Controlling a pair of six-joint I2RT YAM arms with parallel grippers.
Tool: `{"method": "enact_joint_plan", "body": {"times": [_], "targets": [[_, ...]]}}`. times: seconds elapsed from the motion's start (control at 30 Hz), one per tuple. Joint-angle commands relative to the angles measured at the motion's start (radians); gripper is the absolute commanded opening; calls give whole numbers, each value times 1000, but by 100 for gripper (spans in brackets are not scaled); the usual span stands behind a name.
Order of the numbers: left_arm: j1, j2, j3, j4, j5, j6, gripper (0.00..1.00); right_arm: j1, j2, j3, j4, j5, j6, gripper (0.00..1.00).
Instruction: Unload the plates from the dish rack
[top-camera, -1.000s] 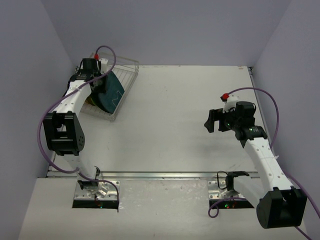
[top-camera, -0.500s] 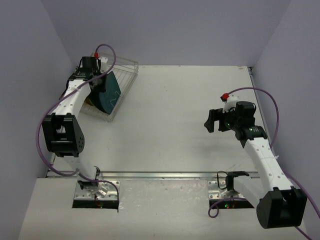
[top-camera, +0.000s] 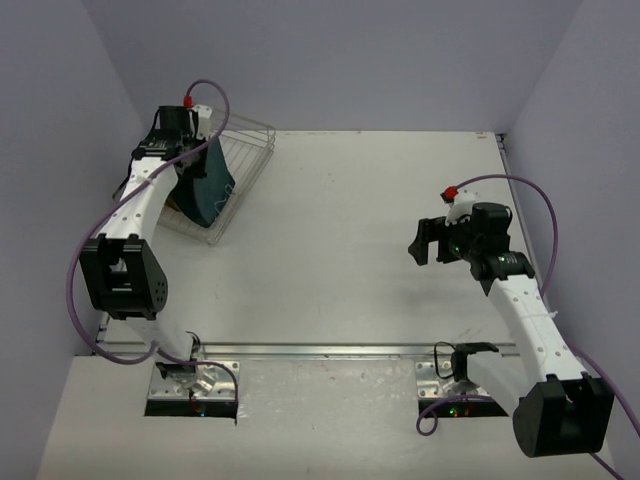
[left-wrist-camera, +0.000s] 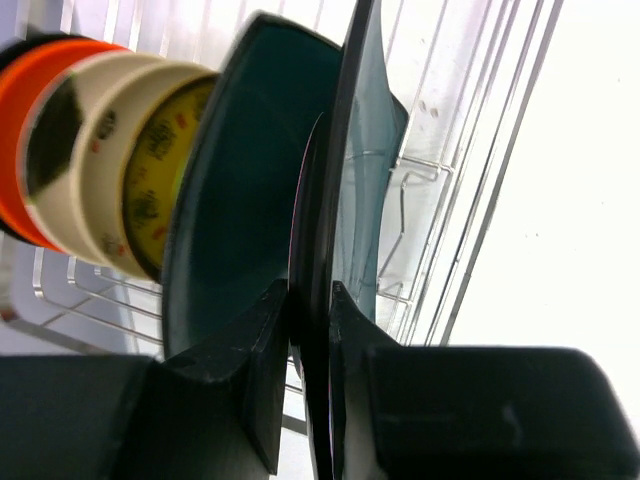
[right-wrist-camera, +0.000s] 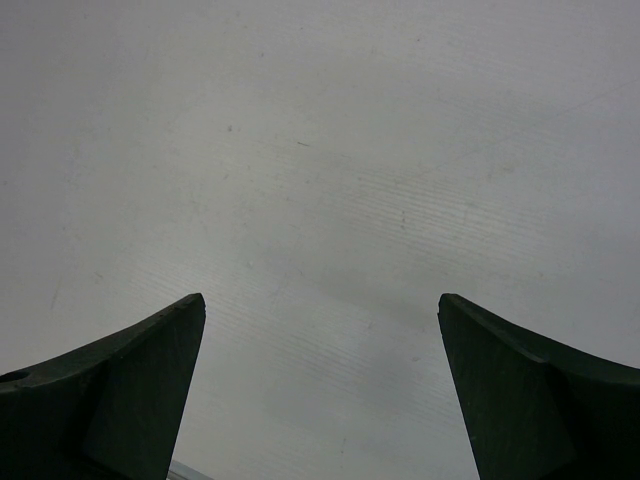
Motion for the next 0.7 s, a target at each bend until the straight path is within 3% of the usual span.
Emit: {"method": "enact_joint_plan", "body": {"times": [0.0, 0.13, 0.43, 0.57, 0.67], "targets": [[-18, -119, 122, 137, -68, 26, 0, 2, 0, 46, 25, -13, -2, 99], [-29, -120, 142, 134, -50, 35, 0, 3, -2, 47, 24, -14, -2, 99], [-31, -214, 153, 181, 173, -32, 0, 3, -5, 49, 24, -32, 4, 99], [-32, -307, 66, 261, 484, -210, 0, 3, 15, 98, 28, -122, 28, 99], [-32, -354, -56, 403, 794, -416, 0, 3, 55, 169, 35, -246, 69, 99]]}}
